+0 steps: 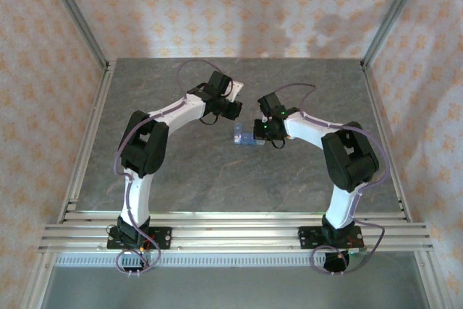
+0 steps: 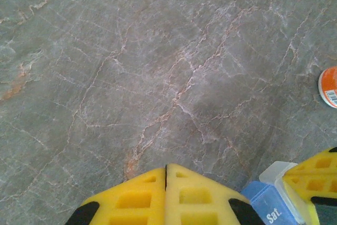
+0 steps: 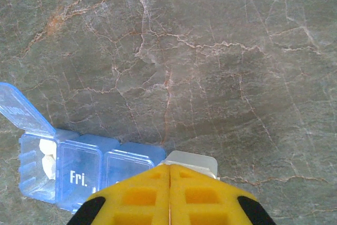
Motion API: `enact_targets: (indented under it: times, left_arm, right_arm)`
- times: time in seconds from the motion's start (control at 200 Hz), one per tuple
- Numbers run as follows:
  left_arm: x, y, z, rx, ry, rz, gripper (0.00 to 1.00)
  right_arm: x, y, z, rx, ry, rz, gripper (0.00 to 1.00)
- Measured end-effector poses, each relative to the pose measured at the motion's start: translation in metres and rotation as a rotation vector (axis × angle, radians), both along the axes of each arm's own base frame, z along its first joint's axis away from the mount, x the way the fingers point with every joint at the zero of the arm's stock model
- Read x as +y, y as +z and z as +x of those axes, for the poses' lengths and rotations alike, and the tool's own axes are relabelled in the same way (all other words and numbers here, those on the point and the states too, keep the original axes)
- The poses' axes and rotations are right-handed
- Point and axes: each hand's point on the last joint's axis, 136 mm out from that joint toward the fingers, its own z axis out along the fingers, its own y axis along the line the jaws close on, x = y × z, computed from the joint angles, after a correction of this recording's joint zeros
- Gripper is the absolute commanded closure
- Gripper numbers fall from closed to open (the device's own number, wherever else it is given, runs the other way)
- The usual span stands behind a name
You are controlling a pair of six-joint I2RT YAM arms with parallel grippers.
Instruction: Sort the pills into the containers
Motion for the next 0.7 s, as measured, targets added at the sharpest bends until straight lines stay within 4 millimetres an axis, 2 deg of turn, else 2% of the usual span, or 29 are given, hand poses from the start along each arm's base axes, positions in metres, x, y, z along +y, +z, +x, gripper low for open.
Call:
enact_targets:
  times: [0.185, 0.47, 0.701]
  left_arm:
    - [-0.001, -0.002, 0.002, 0.009, 0.0, 0.005, 1.0]
    - [0.0, -0.024, 0.001, 0.073, 0.0, 0.036, 1.0]
    - [0.0, -0.027, 0.001, 0.098, -0.001, 0.048, 1.0]
  right_arm:
    - [0.0, 0.0, 0.0, -0.003, -0.001, 0.002, 0.93]
    - [0.001, -0.001, 0.002, -0.016, -0.002, 0.016, 0.93]
    - [0.002, -0.001, 0.003, -0.026, -0.004, 0.024, 0.93]
